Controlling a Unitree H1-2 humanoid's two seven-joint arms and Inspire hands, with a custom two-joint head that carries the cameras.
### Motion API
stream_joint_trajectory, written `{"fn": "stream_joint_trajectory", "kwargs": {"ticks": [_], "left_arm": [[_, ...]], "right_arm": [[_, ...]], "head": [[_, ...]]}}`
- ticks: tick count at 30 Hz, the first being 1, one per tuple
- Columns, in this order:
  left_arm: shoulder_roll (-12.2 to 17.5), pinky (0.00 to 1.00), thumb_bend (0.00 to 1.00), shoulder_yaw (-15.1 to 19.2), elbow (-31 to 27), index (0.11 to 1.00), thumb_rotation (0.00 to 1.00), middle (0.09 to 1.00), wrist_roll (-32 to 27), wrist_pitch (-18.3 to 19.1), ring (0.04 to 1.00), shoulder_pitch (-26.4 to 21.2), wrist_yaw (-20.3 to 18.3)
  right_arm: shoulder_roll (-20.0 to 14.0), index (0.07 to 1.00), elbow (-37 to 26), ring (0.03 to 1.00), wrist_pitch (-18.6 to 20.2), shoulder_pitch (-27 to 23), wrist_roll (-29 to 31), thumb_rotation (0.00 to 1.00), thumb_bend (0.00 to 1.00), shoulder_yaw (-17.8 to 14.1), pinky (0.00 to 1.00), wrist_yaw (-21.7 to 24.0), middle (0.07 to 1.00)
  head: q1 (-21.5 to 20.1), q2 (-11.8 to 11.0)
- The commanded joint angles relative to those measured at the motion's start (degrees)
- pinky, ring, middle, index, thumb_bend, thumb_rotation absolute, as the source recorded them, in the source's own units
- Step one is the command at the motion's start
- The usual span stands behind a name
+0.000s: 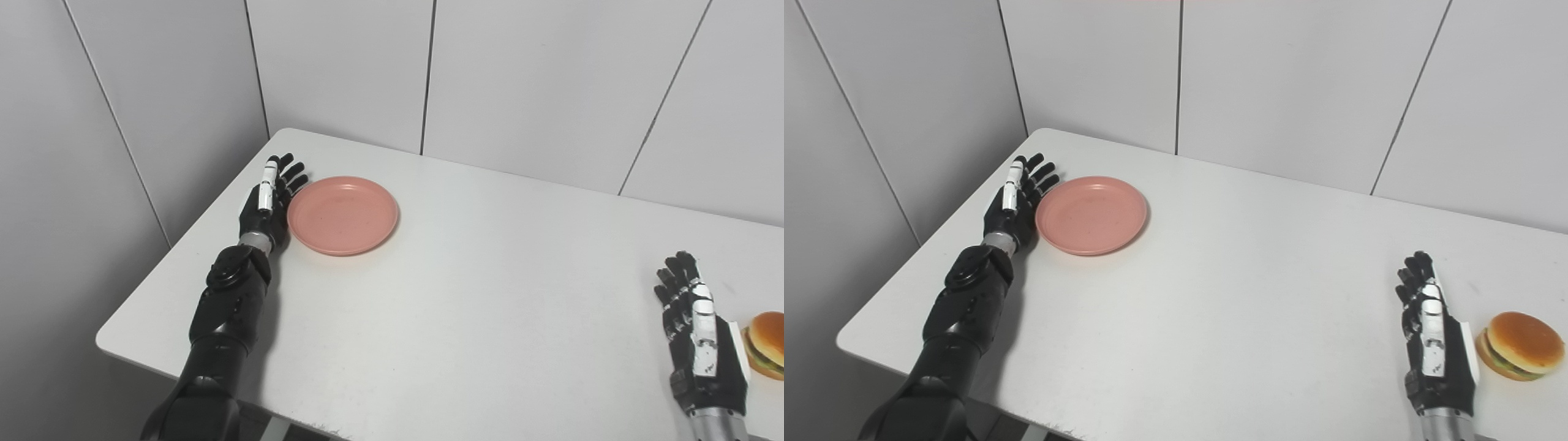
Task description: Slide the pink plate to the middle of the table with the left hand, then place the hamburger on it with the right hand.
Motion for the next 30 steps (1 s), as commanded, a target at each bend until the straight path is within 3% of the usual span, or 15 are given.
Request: {"fn": "stream_joint_trajectory", "kwargs": {"ticks": [1, 10, 24, 30], "left_arm": [[-1.1, 0.91, 0.36, -0.2, -0.1, 0.881, 1.00, 0.884, -1.2, 1.1, 0.886, -0.5, -0.3], [-3.3, 0.90, 0.35, -2.0, -1.5, 0.874, 1.00, 0.884, -1.4, 1.6, 0.885, 0.7, -1.4], [-8.3, 0.89, 0.37, -6.0, -7.2, 0.867, 1.00, 0.878, -1.3, 5.7, 0.875, 2.0, -2.7], [-10.5, 0.88, 0.37, -8.3, -9.1, 0.865, 1.00, 0.875, -1.4, 7.5, 0.870, 2.7, -3.3]], "right_arm": [[0.8, 0.965, 1.6, 0.977, -0.8, 2.6, -0.1, 1.00, 0.21, 0.3, 1.00, 0.3, 0.964], [1.1, 0.962, 0.6, 0.977, 0.3, 2.9, -0.5, 1.00, 0.24, 0.4, 1.00, -0.1, 0.966], [1.6, 0.956, -0.5, 0.958, 0.7, 3.1, -1.7, 1.00, 0.25, 0.8, 0.97, -1.1, 0.948], [2.1, 0.944, -1.4, 0.948, 1.4, 3.2, -2.8, 1.00, 0.31, 1.0, 0.95, -2.2, 0.939]], "head": [[0.0, 0.1], [-1.1, 0.9], [-3.2, 2.2], [-5.1, 2.9]]}}
